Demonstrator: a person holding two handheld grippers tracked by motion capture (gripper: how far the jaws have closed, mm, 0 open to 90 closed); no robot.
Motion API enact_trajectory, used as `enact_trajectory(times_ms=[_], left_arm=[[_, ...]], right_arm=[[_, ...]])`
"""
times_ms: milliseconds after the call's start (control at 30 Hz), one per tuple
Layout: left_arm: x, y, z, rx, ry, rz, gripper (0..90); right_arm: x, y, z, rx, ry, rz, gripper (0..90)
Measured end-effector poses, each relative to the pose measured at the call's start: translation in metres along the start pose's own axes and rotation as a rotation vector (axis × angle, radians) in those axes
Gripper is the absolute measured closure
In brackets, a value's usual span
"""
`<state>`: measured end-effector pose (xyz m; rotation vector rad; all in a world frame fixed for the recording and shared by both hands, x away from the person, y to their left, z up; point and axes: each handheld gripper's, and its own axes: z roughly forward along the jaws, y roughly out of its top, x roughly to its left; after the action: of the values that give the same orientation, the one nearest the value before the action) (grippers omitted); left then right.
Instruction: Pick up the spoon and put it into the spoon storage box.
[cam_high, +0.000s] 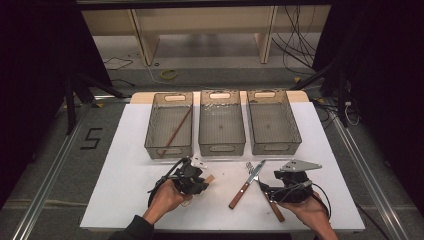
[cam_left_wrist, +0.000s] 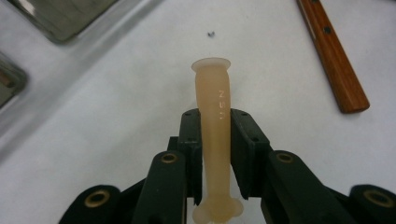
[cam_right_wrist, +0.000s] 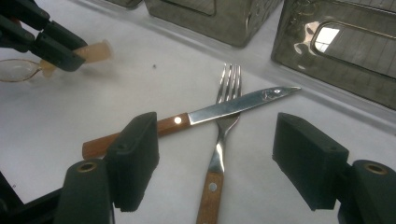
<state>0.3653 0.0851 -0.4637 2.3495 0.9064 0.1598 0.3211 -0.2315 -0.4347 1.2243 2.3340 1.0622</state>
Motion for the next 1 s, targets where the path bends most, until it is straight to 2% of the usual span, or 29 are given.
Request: enact_trajectory(times_ms=[233, 433, 1000], left_arm=[[0.01, 0.008, -0.015, -0.057, -0.008, -0.019, 75.2], [0.019, 0.021, -0.029, -0.109, -0.016, -0.029, 75.2], [0.04, 0.051, -0.043, -0.201, -0.02, -0.062, 75.1]], right_arm=[[0.001, 0.0, 0.001, 0.003, 0.002, 0.0, 31.9], [0.001, 0.0, 0.001, 0.001, 0.003, 0.003, 31.9], [-0.001, 0.0, 0.001, -0.002, 0.003, 0.006, 31.9]])
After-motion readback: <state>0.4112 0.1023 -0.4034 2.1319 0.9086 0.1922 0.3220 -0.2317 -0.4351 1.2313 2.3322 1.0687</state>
